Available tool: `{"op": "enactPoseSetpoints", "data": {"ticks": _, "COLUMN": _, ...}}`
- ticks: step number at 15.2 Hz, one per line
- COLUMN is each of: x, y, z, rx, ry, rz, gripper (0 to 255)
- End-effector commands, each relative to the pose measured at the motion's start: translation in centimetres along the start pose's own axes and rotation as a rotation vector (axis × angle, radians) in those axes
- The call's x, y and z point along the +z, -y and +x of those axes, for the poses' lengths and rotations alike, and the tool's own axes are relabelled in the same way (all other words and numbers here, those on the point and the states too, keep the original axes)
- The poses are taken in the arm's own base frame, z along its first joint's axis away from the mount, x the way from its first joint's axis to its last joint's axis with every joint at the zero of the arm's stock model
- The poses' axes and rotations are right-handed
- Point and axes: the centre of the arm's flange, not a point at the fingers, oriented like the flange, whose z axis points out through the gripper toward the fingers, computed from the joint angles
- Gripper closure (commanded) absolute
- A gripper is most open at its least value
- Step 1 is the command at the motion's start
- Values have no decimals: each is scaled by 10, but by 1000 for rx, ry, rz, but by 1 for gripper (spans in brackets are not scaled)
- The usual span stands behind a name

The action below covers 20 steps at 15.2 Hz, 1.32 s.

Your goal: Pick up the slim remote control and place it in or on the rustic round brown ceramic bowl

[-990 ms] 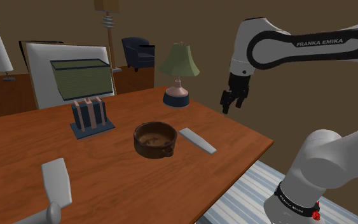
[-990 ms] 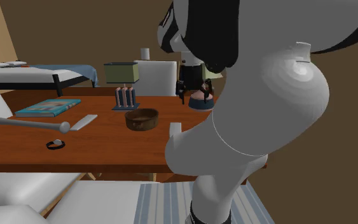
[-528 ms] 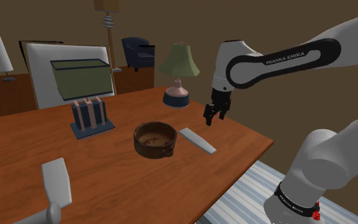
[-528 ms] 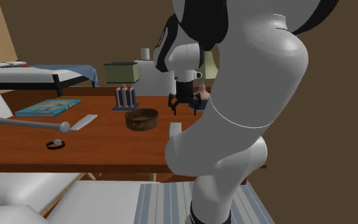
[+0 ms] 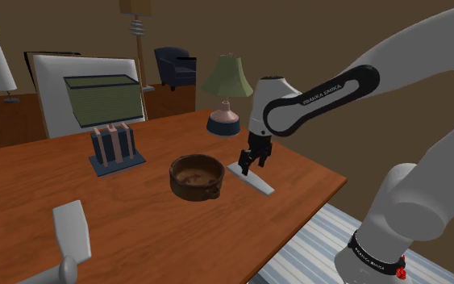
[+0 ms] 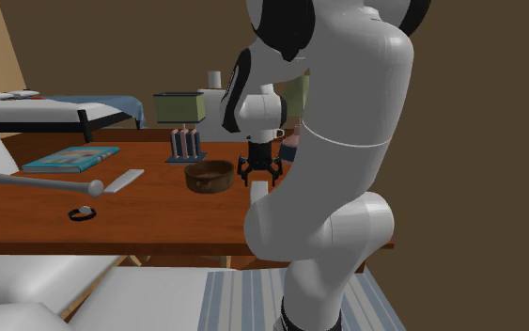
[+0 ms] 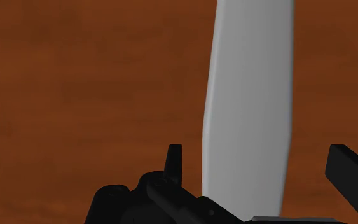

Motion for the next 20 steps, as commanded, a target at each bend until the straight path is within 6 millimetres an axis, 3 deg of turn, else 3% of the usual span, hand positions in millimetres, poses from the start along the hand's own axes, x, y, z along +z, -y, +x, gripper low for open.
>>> {"op": "enactPoseSetpoints", "data": {"ticks": 1, "x": 10, "y": 3, "z": 1, "rx": -2, "ry": -1, "rz": 2, "gripper": 0}}
{"op": "enactPoseSetpoints", "data": {"ticks": 6, "x": 40, "y": 3, "z": 1, "rx": -2, "ry": -1, "rz": 2, "gripper": 0}}
{"op": "enactPoseSetpoints", "data": {"ticks": 14, "x": 40, "y": 3, "z": 1, "rx": -2, "ry": -1, "rz": 2, "gripper": 0}}
{"op": "enactPoseSetpoints", "data": {"ticks": 15, "x": 40, "y": 3, "z": 1, "rx": -2, "ry": -1, "rz": 2, "gripper": 255}}
{"op": "enactPoseSetpoints", "data": {"ticks": 20, "x": 40, "y": 3, "z": 1, "rx": -2, "ry": -1, "rz": 2, "gripper": 255}}
